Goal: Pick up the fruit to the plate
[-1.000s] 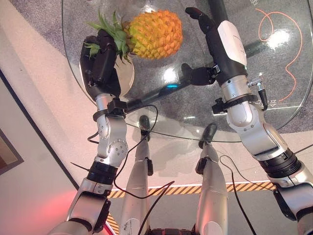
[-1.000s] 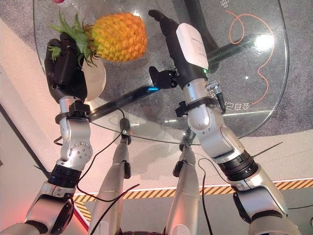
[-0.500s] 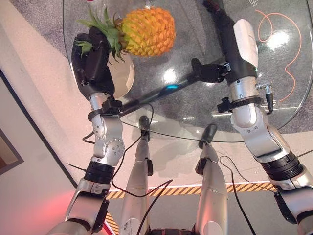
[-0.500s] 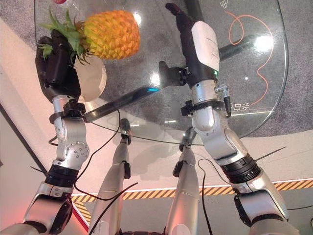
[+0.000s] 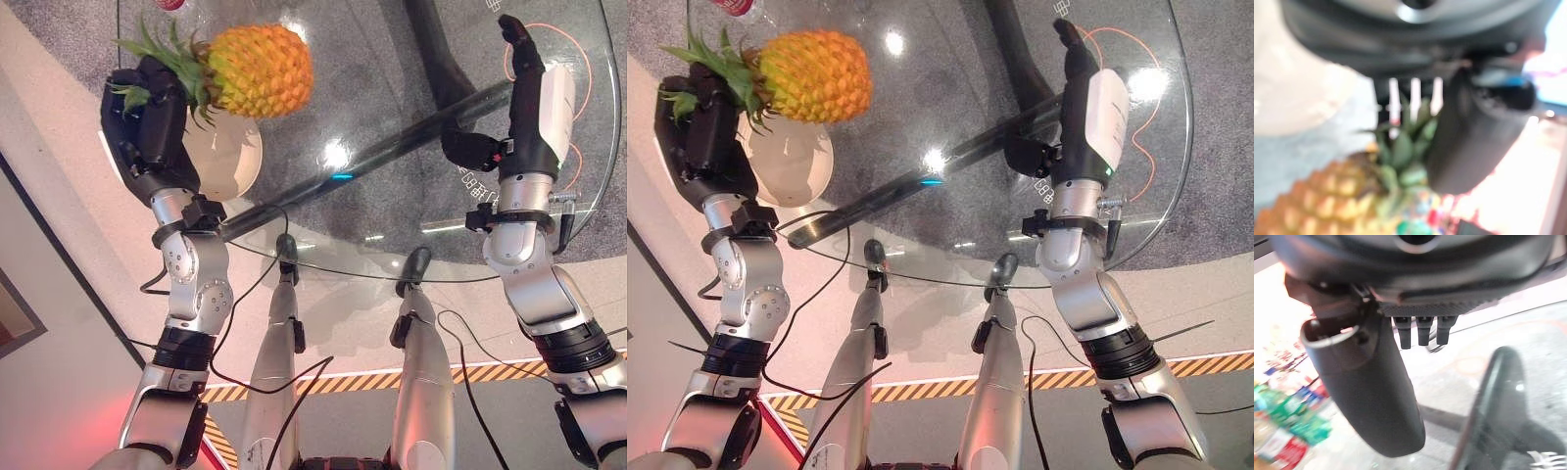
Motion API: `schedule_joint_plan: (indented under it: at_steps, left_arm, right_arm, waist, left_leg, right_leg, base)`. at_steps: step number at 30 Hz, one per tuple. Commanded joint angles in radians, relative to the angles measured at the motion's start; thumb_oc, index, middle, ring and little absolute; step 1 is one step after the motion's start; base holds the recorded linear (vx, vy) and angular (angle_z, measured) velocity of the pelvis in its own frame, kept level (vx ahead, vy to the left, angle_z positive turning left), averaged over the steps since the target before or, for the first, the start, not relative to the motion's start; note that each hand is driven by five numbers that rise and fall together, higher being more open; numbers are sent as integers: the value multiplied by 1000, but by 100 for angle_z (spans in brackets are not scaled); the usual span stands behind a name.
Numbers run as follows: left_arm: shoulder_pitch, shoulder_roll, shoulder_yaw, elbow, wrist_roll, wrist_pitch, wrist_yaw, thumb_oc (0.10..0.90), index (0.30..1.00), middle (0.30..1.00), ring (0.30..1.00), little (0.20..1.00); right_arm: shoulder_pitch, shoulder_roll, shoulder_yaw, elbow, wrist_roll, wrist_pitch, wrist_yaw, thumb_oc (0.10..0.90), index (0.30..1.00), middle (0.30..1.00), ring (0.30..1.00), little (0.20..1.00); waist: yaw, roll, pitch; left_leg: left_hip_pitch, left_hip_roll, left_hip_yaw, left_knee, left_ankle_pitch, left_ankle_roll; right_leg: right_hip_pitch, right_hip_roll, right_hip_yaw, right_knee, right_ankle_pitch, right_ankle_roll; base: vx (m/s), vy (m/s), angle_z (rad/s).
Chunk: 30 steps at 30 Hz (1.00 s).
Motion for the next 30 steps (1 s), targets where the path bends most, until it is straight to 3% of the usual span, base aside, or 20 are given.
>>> schedule_joint_plan:
  at_steps: [1, 14, 18, 26, 30]
  left_arm:
    - [-83, 91, 90, -132, 162, -177, 63, 100, 300, 300, 300, 200]
    - [-64, 167, 128, -32, 399, -184, 307, 100, 300, 300, 300, 200]
    - [-81, 195, 121, 19, 419, -182, 346, 100, 300, 300, 300, 200]
    - [-131, 242, 87, 103, 441, -166, 398, 100, 300, 300, 300, 200]
    - [-156, 272, 64, 142, 508, -141, 454, 100, 300, 300, 300, 200]
  right_arm:
    - [-15, -46, -108, -46, 22, -32, -139, 800, 900, 900, 900, 900]
    - [84, -13, -138, 198, 163, -54, -326, 800, 900, 900, 900, 900]
    - [77, -33, -142, 364, 259, -104, -373, 800, 900, 900, 900, 900]
    - [38, -46, -113, 645, 435, -174, -381, 800, 900, 900, 900, 900]
    - [22, -47, -96, 751, 500, -174, -375, 800, 900, 900, 900, 900]
  waist:
    - [2, -20, -21]
    - [-2, -11, -21]
    - [6, -8, -21]
    - [23, 0, -21]
    - [26, 0, -21]
  left_leg:
    - [72, 88, -1, 52, -87, -69]
    - [93, 95, 15, 54, -92, -73]
    - [87, 97, 12, 60, -95, -76]
    - [73, 96, 3, 70, -97, -79]
    - [56, 94, -3, 76, -92, -79]
  right_leg:
    - [54, -25, 0, -89, 129, 50]
    - [65, -16, 10, -78, 110, 41]
    - [63, -14, 6, -74, 107, 39]
    - [58, -12, -3, -67, 101, 34]
    - [45, -9, -5, -65, 107, 30]
  base:
    - [0, 0, 0]
    - [-3, 29, -4]
    - [0, 0, 0]
    - [2, -4, 0]
    - [0, 0, 0]
